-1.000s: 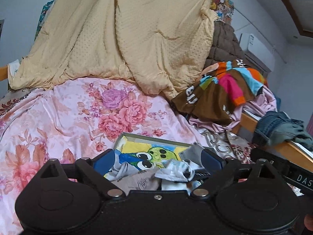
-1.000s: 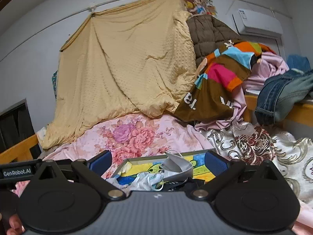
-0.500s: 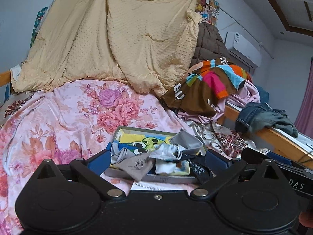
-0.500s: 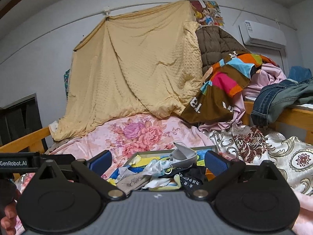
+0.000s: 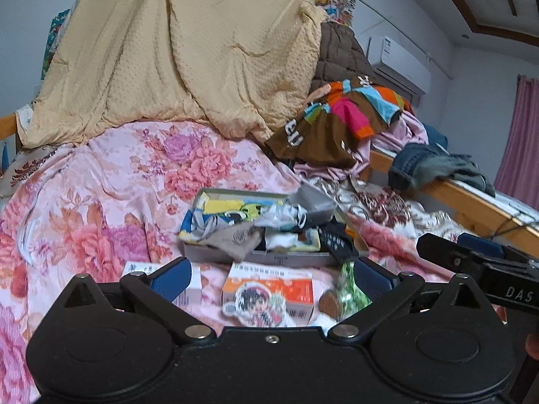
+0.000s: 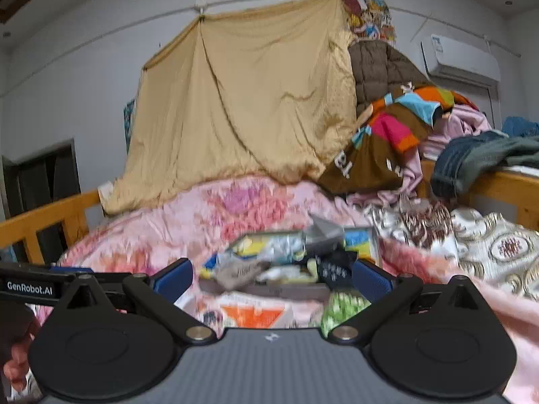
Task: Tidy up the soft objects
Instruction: 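Withdraw both open tools from the tray back toward the remaining items, then grasp the cartoon-printed pad with the left tool while the right tool grasps the white-blue towel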
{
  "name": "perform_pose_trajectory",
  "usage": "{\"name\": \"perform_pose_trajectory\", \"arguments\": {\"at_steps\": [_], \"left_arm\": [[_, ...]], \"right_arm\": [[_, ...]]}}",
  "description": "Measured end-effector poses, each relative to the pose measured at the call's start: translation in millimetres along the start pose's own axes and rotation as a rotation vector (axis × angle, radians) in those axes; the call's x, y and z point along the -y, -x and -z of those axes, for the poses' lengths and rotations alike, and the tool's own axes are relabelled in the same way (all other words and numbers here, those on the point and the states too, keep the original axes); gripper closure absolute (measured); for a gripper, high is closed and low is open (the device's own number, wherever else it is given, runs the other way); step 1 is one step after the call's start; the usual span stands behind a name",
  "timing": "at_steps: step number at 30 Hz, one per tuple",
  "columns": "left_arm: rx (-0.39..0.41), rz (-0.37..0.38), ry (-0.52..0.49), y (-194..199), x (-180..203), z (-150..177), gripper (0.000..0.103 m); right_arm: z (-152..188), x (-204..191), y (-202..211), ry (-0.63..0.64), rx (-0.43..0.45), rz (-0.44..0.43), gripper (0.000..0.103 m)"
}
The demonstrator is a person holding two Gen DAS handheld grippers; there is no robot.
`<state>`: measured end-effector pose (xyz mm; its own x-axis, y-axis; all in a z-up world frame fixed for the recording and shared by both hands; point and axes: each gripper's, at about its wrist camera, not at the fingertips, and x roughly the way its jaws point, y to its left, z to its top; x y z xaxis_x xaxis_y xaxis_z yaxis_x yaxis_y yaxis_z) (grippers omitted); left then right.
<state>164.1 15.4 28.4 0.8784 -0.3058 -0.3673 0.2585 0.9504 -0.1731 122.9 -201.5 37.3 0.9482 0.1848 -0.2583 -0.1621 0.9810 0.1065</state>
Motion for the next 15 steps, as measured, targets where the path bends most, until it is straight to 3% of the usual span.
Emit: {"name": "perform_pose_trajectory", "arguments": {"at_steps": [7,15], "left_arm": [[-0.039,0.0,-0.007,2.3,-12.6,21.9,0.001],[-0.08,-0.021,0.016,-2.9,-30.0,40.1,0.001]], "right_arm": [[26.5,-3.6,10.5,-0.049,-0.128,0.0,0.0],[40.1,-20.3,2.2,0.014,-0.226,-0.015,0.0]]}}
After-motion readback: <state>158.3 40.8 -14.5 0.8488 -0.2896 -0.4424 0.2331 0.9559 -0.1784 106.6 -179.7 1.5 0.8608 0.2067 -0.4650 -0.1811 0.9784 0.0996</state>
